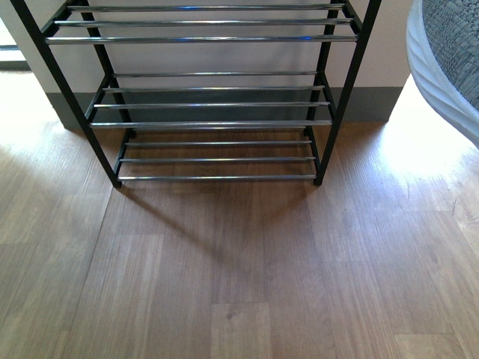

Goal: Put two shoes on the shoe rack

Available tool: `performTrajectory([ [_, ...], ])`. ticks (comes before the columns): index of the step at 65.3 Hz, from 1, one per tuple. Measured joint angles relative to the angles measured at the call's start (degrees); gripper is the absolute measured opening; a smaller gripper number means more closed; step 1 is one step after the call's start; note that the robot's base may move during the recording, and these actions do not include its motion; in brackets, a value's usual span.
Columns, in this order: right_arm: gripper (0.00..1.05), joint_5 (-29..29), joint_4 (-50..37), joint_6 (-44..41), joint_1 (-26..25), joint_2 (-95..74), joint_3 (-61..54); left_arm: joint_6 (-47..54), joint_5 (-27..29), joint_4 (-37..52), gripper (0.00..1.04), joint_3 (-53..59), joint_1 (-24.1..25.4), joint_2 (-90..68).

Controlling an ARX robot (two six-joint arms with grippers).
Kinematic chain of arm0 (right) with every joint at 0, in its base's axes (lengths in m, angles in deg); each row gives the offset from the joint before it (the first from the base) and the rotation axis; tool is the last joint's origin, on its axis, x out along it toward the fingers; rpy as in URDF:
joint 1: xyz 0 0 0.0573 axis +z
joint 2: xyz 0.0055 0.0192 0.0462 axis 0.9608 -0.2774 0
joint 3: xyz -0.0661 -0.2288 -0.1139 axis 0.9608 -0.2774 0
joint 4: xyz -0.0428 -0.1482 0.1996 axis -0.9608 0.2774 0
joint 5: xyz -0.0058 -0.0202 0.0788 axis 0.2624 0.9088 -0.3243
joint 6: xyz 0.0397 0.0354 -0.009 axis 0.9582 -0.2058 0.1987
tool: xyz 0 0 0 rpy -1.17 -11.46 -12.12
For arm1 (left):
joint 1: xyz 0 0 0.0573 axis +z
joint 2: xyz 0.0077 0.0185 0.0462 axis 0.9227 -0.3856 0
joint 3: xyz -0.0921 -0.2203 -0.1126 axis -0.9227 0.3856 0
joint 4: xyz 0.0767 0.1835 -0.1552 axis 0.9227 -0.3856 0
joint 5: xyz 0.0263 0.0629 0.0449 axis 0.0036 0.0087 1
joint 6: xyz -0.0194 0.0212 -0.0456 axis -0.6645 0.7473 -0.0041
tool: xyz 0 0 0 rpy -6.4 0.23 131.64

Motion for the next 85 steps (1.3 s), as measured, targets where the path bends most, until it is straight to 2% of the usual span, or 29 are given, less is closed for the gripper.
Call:
performTrajectory([
  [85, 0.01, 0.09, 0.02, 0.0, -0.04, -0.02, -0.11, 0.0, 0.02, -0.02, 0.02, 0.0, 0.0, -0.04],
])
